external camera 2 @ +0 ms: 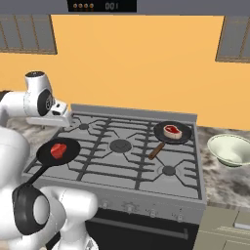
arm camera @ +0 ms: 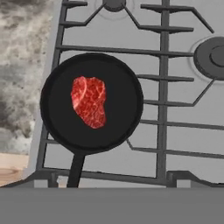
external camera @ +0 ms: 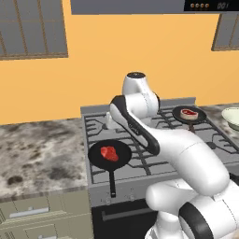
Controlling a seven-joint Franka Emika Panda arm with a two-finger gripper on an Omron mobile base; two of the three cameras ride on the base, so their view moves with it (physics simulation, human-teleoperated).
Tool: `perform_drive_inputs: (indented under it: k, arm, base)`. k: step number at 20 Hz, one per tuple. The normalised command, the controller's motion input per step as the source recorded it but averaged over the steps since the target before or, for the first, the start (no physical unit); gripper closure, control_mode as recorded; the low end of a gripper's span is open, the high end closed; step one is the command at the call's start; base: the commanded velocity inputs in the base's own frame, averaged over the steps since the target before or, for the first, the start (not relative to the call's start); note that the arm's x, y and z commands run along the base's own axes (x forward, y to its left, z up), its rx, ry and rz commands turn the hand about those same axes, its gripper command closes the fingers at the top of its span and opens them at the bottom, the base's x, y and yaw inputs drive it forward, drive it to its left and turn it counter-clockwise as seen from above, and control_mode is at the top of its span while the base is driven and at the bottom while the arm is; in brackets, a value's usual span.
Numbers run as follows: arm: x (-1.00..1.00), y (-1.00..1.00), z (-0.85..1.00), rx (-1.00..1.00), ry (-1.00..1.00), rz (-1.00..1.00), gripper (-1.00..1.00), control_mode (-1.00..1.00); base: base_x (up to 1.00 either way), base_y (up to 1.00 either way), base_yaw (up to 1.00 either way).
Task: Place one of the steaks on the plate and the other in the bowl. Then place the bowl in the fridge.
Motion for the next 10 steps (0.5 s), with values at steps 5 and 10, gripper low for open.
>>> perform_drive_inputs:
  k: [5, 10]
  arm:
    - [0.11, 0.12, -0.46, -0.03, 0.0, 0.04, -1.0, -1.0]
    - [0.36, 0.07, -0.55, 0.0, 0.03, 0.22, -1.0, -1.0]
  base:
    - [0.0, 0.0, 0.0]
    - [0.0, 0.0, 0.0]
